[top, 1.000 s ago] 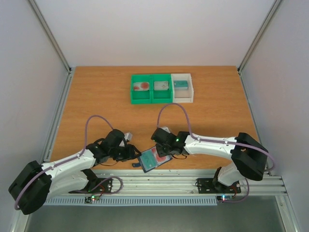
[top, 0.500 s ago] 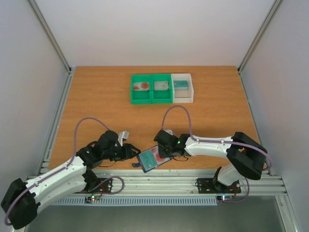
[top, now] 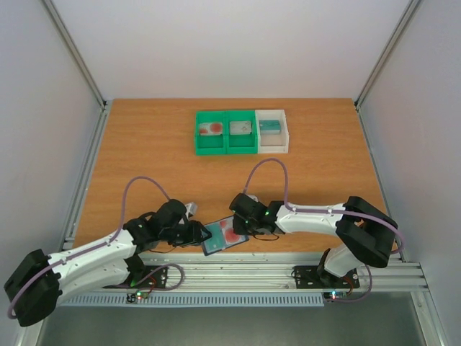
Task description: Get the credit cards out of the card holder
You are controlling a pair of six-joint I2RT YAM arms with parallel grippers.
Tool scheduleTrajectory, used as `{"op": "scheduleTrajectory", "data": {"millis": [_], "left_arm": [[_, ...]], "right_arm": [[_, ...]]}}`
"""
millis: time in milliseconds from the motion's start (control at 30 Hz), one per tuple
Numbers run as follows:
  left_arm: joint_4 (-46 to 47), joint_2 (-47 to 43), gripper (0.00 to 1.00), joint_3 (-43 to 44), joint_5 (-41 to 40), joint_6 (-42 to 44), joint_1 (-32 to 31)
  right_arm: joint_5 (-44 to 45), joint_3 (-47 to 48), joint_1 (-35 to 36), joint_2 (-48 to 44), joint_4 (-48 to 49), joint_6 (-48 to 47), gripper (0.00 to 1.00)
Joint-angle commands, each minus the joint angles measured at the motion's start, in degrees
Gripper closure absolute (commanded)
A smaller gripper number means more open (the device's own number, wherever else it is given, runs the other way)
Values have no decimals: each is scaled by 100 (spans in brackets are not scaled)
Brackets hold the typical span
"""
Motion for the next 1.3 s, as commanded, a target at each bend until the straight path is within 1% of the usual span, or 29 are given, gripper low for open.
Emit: {"op": "scheduleTrajectory", "data": {"millis": [0,133,200,367,467,600,733,833,967,1067,1267], "left_arm": [[-220,-85,59,-132,-402,-88,-29],[14,122,58,-250,-576,-80,-35],[170,295,60,-261,-672,26,-23],[69,649,74,-17,-1095,438,24],[13,785,78,97,-1151,605,115],[-205,790,78,278,-1172,736,252],[-328,437,68,467,-1058,771,255],[-116,78,65,448,-716,653,253],[291,-59,64,356,-331,488,251],[494,126,67,347,-208,454,244],[1198,894,68,359,128,425,188]], "right_arm": [[-81,-330,-1,58,-345,415,88],[-128,-369,0,-6,-292,529,88],[-267,-304,-1,39,-241,506,88],[-475,-520,1,-296,47,461,88],[-603,-620,6,-488,108,410,88],[-643,-597,6,-589,-23,244,87],[-506,-523,0,-756,-263,86,84],[-462,-548,3,-1007,-229,-4,84],[-599,-572,1,-1161,9,-173,83],[-750,-558,6,-1051,264,-197,84],[-810,-551,-1,-797,478,-221,86]]}}
